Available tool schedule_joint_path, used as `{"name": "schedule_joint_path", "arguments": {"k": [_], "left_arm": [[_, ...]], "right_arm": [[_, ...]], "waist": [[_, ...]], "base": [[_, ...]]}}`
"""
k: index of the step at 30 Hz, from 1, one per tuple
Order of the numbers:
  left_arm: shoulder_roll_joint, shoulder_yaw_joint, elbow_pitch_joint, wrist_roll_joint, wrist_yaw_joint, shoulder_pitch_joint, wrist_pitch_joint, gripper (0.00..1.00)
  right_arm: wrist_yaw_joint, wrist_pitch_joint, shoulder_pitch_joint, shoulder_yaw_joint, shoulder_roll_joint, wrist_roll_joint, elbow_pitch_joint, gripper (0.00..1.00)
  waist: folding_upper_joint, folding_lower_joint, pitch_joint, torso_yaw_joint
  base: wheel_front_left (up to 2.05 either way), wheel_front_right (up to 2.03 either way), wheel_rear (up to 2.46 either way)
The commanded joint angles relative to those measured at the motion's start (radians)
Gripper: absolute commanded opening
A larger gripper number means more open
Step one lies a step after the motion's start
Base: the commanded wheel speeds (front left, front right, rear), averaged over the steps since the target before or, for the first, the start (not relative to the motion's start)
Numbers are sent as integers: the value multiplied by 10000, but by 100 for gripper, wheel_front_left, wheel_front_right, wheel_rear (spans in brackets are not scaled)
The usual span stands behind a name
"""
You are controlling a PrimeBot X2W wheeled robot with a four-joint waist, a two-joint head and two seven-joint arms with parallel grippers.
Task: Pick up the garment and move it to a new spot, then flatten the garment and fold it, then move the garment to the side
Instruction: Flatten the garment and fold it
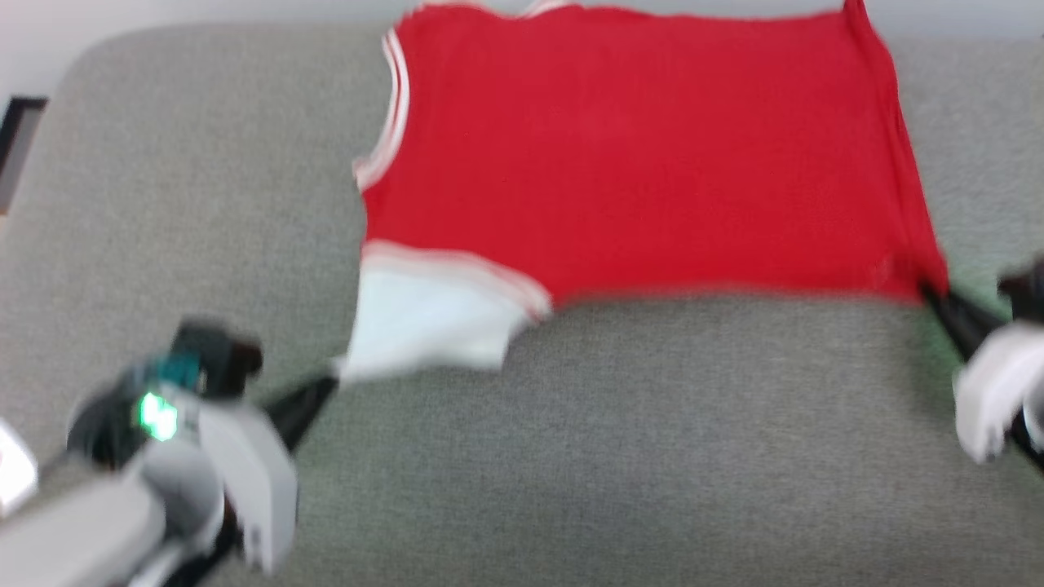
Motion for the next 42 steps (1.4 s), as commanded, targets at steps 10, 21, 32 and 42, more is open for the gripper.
{"name": "schedule_joint_path", "arguments": {"k": [10, 21, 32, 42], "left_arm": [[1020, -294, -2080, -1779, 2313, 3245, -1164, 0], [1408, -361, -3016, -2392, 3223, 4248, -1582, 0], [2596, 367, -3696, -416, 2924, 1756, -291, 0], [1202, 684, -1354, 1097, 502, -1193, 1566, 0]], "right_arm": [[-12, 851, 4120, -571, -1177, 1057, -2434, 0], [-11, 1686, 6672, -1860, -1252, 1442, -4159, 0], [-12, 2621, 5923, -3556, -962, 1030, -5792, 0], [-12, 3864, 3811, -3623, -293, 421, -5489, 0]], "waist": [[0, 0, -818, -130], [0, 0, -722, -200], [0, 0, -284, -729], [0, 0, 358, -1083]], "base": [[0, 0, 0], [0, 0, 0], [0, 0, 0], [0, 0, 0]]}}
